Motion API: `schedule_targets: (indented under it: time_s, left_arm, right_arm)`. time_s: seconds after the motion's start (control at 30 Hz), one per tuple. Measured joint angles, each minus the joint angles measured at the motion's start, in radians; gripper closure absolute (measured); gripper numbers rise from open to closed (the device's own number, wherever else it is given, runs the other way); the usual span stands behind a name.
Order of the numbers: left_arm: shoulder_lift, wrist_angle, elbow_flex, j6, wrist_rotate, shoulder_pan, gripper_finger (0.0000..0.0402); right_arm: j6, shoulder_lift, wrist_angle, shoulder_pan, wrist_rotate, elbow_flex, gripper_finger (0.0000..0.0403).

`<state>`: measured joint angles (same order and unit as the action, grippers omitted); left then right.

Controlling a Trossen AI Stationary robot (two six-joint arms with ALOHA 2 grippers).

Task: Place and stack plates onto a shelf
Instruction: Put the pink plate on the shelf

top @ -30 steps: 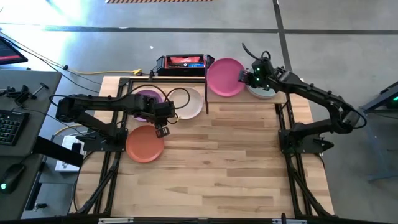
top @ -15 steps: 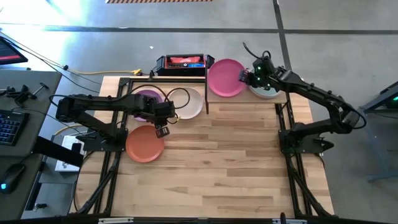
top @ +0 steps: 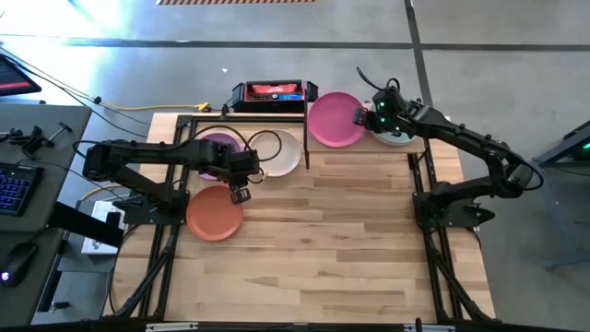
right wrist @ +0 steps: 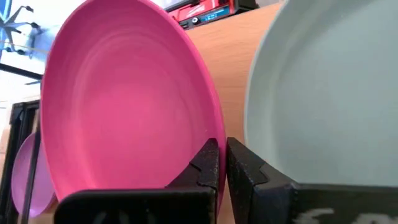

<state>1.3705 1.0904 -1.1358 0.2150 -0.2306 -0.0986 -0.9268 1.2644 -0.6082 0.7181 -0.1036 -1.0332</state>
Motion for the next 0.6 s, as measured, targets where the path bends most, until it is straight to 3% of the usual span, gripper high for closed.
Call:
schedule_targets:
  time_s: [0.6]
  left_arm:
    - [0.000, 0.000, 0.000, 0.000, 0.000, 0.000, 0.0303]
  right_arm:
    - [0.001, 0.000, -0.002, 0.000, 0.011, 0.000, 0.0402]
